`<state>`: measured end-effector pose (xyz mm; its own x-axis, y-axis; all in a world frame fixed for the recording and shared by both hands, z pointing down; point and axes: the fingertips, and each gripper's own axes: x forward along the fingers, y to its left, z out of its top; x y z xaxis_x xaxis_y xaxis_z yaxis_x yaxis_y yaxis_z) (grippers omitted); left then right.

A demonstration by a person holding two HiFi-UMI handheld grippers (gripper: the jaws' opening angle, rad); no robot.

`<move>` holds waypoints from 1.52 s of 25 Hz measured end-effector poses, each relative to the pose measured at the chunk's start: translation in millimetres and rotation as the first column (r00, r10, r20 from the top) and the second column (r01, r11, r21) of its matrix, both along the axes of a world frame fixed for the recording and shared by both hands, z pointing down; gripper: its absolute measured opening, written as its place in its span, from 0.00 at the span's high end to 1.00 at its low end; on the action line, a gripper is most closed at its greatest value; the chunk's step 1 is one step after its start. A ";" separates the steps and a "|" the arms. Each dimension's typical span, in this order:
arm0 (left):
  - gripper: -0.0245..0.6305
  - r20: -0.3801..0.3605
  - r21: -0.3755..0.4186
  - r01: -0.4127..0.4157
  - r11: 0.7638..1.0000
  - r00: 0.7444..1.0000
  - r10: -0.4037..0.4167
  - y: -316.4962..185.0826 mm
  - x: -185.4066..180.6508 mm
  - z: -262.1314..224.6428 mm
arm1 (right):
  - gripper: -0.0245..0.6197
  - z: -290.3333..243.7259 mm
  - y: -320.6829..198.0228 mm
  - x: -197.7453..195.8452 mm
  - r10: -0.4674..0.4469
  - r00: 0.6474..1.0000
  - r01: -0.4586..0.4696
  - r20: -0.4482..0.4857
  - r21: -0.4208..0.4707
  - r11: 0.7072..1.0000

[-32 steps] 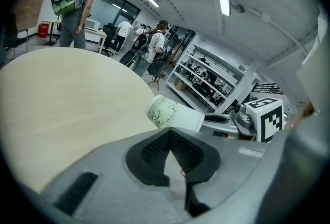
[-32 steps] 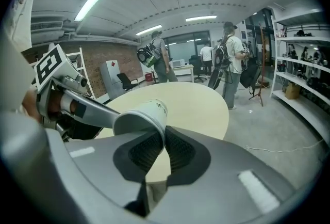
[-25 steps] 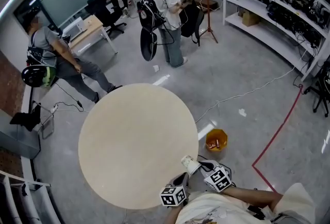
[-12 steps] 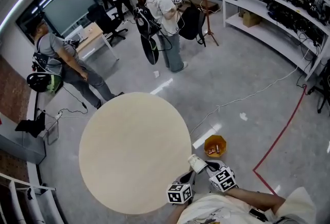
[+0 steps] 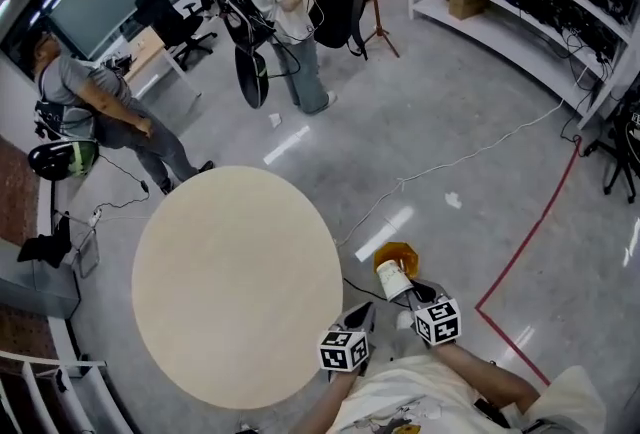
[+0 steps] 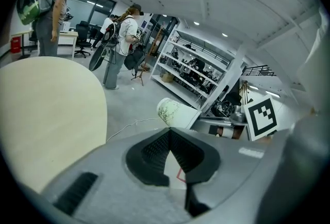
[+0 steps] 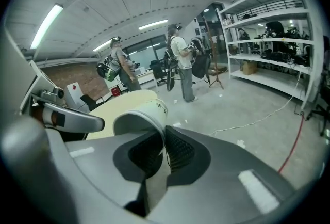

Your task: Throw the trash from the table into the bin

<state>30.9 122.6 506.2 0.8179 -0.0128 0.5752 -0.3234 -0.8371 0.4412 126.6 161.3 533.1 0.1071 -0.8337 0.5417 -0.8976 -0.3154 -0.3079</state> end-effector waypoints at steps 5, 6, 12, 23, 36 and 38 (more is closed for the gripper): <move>0.95 0.035 0.003 -0.043 0.999 0.998 0.043 1.9 33.5 10.7 | 0.92 21.3 13.6 29.5 0.045 0.999 -0.045 0.005 -0.039 0.998; 0.95 0.045 0.005 -0.045 0.999 0.998 0.045 1.2 37.7 15.2 | 0.92 27.2 13.1 32.3 0.038 0.999 -0.037 0.004 -0.043 0.998; 0.95 0.127 -0.017 -0.046 0.999 0.991 0.048 -0.3 55.7 30.7 | 0.92 57.4 13.7 45.6 -0.020 0.999 0.023 0.032 -0.115 0.993; 0.95 0.211 -0.012 0.008 1.000 0.977 -0.005 -29.5 117.0 150.4 | 0.92 199.9 -5.2 112.5 0.023 0.998 -0.010 0.054 -0.229 0.973; 0.95 0.336 0.002 -0.023 1.000 0.941 0.021 -36.6 118.1 429.1 | 0.92 450.8 -23.3 90.2 -0.030 0.994 0.064 0.102 -0.354 0.933; 0.95 0.358 0.023 -0.050 0.998 0.933 0.039 -35.2 109.3 461.1 | 0.92 476.3 -20.0 82.1 -0.029 0.993 0.071 0.118 -0.376 0.924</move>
<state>140.2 87.4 967.3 0.5584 -0.0038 0.8296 -0.4170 -0.8658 0.2767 208.8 141.3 1009.4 -0.0061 -0.5666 0.8240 -0.8833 -0.3832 -0.2700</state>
